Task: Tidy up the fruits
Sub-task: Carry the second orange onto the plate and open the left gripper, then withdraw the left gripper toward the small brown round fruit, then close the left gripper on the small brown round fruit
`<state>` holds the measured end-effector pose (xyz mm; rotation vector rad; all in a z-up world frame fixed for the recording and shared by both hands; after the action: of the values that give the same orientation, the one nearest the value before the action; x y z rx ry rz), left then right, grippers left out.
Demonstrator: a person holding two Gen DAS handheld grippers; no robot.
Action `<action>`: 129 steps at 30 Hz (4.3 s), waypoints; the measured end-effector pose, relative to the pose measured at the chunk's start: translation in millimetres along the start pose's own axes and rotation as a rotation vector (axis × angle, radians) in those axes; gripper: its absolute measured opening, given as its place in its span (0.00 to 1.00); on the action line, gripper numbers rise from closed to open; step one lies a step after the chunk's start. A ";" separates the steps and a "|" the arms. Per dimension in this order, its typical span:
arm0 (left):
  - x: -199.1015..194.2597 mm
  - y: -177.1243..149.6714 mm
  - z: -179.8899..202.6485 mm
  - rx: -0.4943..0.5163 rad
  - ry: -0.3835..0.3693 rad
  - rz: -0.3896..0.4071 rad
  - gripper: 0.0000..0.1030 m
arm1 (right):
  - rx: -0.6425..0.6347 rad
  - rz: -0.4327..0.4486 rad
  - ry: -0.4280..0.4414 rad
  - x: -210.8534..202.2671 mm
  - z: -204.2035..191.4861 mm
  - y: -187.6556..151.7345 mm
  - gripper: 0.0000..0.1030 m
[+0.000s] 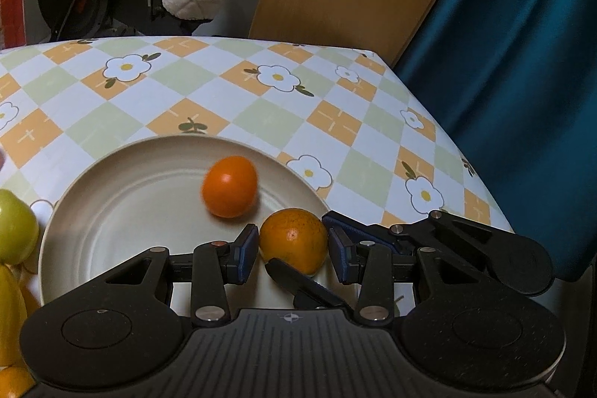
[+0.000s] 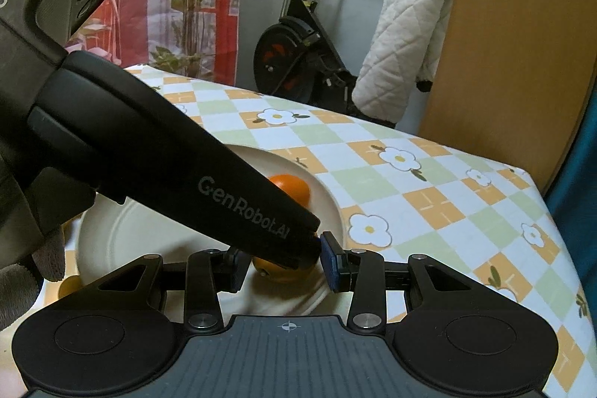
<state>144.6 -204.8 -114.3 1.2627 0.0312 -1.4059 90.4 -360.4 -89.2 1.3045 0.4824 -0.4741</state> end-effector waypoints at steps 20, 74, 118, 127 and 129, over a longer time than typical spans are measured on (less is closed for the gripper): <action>-38.0 2.3 -4.7 0.007 0.099 0.069 0.51 | 0.056 -0.001 0.017 -17.3 -5.5 10.2 0.40; -177.4 -88.7 -53.4 -0.106 0.405 0.217 0.51 | 0.140 -0.050 0.186 -69.3 -78.3 -4.6 0.40; -142.6 -119.0 -62.7 -0.107 0.311 0.095 0.47 | 0.095 -0.136 0.202 -52.1 -103.7 -21.7 0.30; -134.5 -119.4 -66.4 -0.110 0.314 0.084 0.44 | 0.101 -0.141 0.204 -43.6 -107.1 -22.1 0.30; -134.2 -119.2 -66.7 -0.103 0.320 0.088 0.43 | 0.098 -0.141 0.204 -42.2 -108.6 -22.1 0.28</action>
<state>64.7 -31.1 -125.8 1.3744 0.2603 -1.1032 36.0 -256.0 -103.1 1.4263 0.7324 -0.4891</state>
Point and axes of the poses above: each gripper's, at about its wrist camera, not at the fingertips, and x roughly the way its jaws point, z to its right, y to its top, the point moved 3 cm from there along x, roughly the way its jaws point, and after that the axes turned 8 degrees about -y, right-handed, at the moved point
